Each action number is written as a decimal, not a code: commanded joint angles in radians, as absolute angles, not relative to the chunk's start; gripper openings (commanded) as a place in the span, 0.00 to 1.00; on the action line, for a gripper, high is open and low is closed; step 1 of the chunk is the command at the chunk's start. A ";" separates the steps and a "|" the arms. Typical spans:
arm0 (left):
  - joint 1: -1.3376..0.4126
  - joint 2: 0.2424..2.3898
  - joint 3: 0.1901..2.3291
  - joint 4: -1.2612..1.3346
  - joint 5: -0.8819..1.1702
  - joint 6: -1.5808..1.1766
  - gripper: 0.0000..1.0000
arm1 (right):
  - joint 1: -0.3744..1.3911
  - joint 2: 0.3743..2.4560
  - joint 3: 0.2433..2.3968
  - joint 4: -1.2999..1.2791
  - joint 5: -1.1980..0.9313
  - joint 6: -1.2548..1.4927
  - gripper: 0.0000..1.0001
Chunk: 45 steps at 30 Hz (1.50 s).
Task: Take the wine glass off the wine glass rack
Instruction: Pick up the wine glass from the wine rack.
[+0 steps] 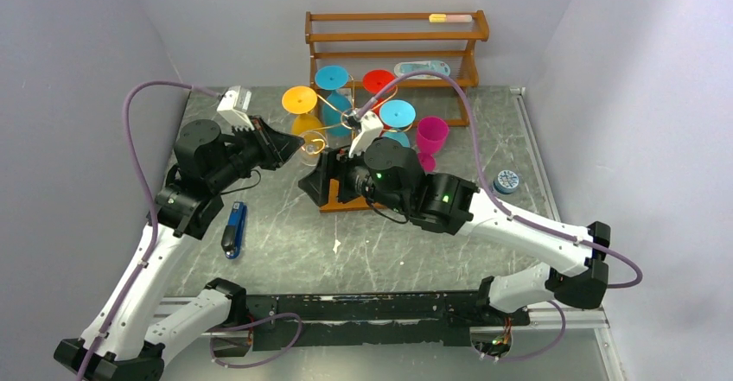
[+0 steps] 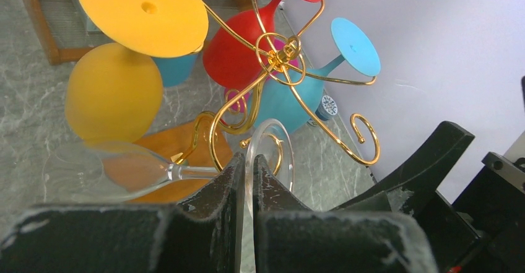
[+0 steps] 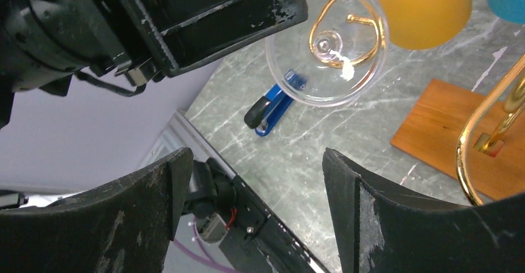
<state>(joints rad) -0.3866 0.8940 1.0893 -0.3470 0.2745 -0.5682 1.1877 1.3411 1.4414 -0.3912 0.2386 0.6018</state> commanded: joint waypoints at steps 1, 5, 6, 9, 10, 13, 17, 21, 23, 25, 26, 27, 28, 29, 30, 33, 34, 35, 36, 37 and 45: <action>-0.379 0.882 1.098 -0.388 0.288 -0.532 0.05 | 1.192 1.331 1.399 -0.248 0.341 0.634 0.81; -0.379 0.880 1.089 -0.388 0.278 -0.537 0.05 | 1.192 1.375 1.460 -0.309 0.382 0.641 0.83; -0.379 0.879 1.084 -0.384 0.278 -0.542 0.05 | 1.191 1.389 1.472 -0.316 0.384 0.636 0.83; -0.379 0.871 1.057 -0.357 0.289 -0.563 0.05 | 1.191 1.425 1.493 -0.331 0.400 0.623 0.83; -0.379 0.869 1.054 -0.355 0.285 -0.567 0.05 | 1.186 1.432 1.493 -0.328 0.394 0.622 0.83; -0.379 0.869 1.056 -0.365 0.279 -0.556 0.05 | 1.173 1.446 1.492 -0.322 0.391 0.635 0.83; -0.379 0.867 1.050 -0.362 0.274 -0.562 0.05 | 1.170 1.422 1.461 -0.290 0.391 0.638 0.83; -0.379 0.861 1.037 -0.344 0.282 -0.576 0.05 | 1.160 1.429 1.463 -0.283 0.388 0.617 0.83; -0.379 0.858 1.029 -0.338 0.289 -0.584 0.05 | 1.147 1.434 1.459 -0.266 0.388 0.607 0.83; -0.379 0.852 1.016 -0.326 0.302 -0.591 0.05 | 1.133 1.439 1.447 -0.233 0.384 0.613 0.83; -0.379 0.849 1.009 -0.320 0.306 -0.596 0.05 | 1.131 1.443 1.444 -0.225 0.383 0.615 0.83; -0.379 0.844 1.005 -0.318 0.306 -0.601 0.05 | 1.131 1.447 1.442 -0.217 0.383 0.612 0.83; -0.379 0.840 1.001 -0.319 0.305 -0.601 0.05 | 1.130 1.450 1.444 -0.213 0.378 0.605 0.83; -0.379 0.837 1.002 -0.323 0.303 -0.599 0.05 | 1.129 1.453 1.448 -0.209 0.375 0.599 0.83; -0.379 0.836 1.003 -0.329 0.303 -0.598 0.05 | 1.128 1.455 1.451 -0.206 0.370 0.597 0.83; -0.379 0.831 1.001 -0.338 0.303 -0.594 0.06 | 1.122 1.463 1.463 -0.203 0.313 0.597 0.83; -0.379 0.831 0.999 -0.340 0.306 -0.591 0.07 | 1.123 1.462 1.465 -0.199 0.292 0.599 0.83; -0.379 0.830 0.999 -0.342 0.308 -0.590 0.09 | 1.122 1.462 1.462 -0.190 0.277 0.600 0.83; -0.379 0.831 0.999 -0.342 0.310 -0.590 0.11 | 1.122 1.461 1.460 -0.182 0.266 0.605 0.83; -0.379 0.831 0.997 -0.340 0.315 -0.592 0.13 | 1.122 1.460 1.458 -0.174 0.259 0.609 0.83; -0.379 0.855 1.006 -0.341 0.374 -0.579 0.21 | 1.119 1.465 1.471 -0.176 0.243 0.614 0.83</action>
